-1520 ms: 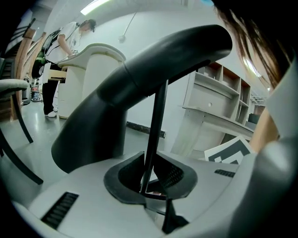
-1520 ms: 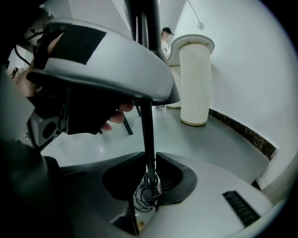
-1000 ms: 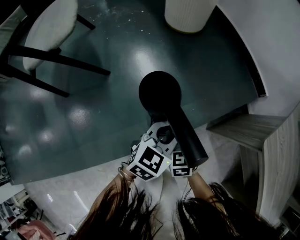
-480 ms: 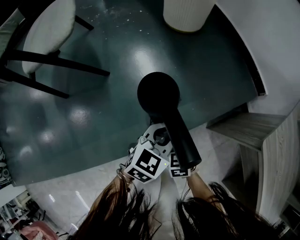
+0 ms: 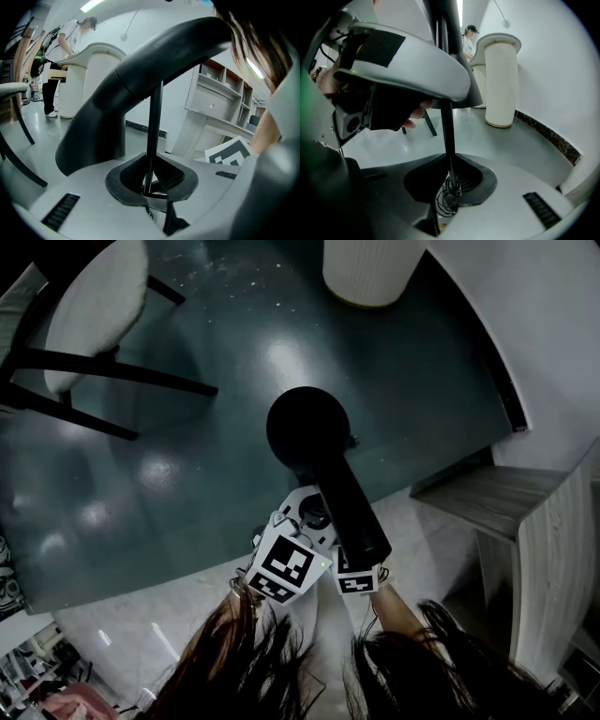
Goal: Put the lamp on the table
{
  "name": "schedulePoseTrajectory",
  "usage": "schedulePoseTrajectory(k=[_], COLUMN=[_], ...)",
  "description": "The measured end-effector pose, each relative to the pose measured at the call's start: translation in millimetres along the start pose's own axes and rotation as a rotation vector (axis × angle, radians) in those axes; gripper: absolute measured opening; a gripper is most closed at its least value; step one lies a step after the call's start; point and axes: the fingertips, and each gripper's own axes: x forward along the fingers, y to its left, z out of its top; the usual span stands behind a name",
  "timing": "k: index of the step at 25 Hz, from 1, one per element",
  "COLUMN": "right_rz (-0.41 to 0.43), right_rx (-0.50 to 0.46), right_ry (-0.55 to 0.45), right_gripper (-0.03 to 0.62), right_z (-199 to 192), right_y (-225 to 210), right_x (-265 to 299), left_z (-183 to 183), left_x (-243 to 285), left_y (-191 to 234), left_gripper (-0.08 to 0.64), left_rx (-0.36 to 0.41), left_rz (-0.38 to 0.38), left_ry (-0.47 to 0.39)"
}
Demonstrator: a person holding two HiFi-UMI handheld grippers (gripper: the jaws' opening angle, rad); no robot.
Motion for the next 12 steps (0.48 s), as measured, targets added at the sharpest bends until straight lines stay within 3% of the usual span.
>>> schedulePoseTrajectory(k=[12], right_rz=[0.037], right_rx=[0.013], right_ry=[-0.025], right_gripper=[0.057], right_z=[16.7], right_y=[4.0], right_x=[-9.0], left_z=[17.5], left_x=[-7.7], left_y=[-1.8], left_gripper=[0.057], left_rx=[0.002], left_rz=[-0.002], left_ry=[-0.015])
